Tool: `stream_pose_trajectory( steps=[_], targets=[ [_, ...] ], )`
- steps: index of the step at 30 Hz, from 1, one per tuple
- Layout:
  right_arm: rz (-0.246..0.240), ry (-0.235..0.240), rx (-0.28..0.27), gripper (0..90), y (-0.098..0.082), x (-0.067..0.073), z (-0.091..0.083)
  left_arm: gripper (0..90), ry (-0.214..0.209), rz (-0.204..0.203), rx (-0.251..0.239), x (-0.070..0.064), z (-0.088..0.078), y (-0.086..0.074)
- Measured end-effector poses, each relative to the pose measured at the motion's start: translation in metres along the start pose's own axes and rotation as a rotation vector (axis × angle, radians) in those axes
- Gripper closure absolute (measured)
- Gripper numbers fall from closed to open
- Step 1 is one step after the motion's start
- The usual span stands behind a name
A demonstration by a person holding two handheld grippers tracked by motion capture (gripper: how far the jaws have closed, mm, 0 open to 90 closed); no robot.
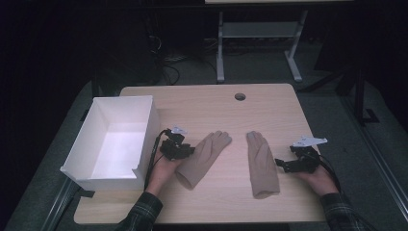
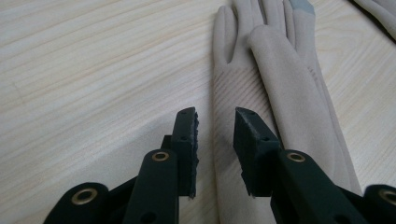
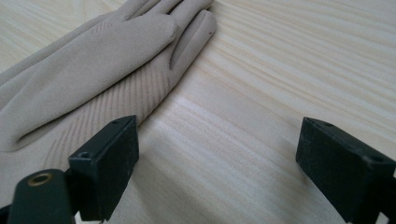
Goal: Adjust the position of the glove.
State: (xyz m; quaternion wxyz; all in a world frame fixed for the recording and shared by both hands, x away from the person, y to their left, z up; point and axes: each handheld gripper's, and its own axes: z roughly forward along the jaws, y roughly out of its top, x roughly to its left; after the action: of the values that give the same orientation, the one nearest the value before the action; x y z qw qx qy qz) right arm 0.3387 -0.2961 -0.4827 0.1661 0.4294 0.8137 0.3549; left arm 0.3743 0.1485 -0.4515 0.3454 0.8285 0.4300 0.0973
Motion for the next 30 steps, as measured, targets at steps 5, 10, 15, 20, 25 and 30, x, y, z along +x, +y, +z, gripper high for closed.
stream_pose_trajectory(
  steps=[5, 10, 15, 20, 25, 30],
  targets=[
    [0.000, 0.000, 0.000, 12.6, 0.000, 0.000, 0.000, 68.8, 0.002, 0.015, 0.017, -0.001, 0.003, -0.001],
    [-0.001, 0.001, 0.000, 12.6, 0.000, 0.000, 0.000, 68.9, -0.002, 0.029, 0.027, -0.001, 0.007, -0.004],
    [0.000, 0.001, 0.001, 12.6, 0.000, 0.000, 0.000, 74.8, -0.024, 0.024, 0.034, 0.000, 0.007, -0.006],
    [0.001, 0.004, 0.000, 12.6, 0.000, 0.001, 0.000, 84.1, -0.034, 0.036, 0.039, -0.003, 0.007, -0.005],
    [-0.009, 0.008, 0.003, 15.8, 0.000, 0.001, -0.001, 88.1, -0.050, 0.024, 0.036, -0.001, 0.006, -0.005],
    [-0.017, 0.072, 0.012, 62.6, 0.004, 0.007, -0.012, 88.5, -0.086, -0.008, 0.008, 0.001, 0.000, -0.003]
  ],
)
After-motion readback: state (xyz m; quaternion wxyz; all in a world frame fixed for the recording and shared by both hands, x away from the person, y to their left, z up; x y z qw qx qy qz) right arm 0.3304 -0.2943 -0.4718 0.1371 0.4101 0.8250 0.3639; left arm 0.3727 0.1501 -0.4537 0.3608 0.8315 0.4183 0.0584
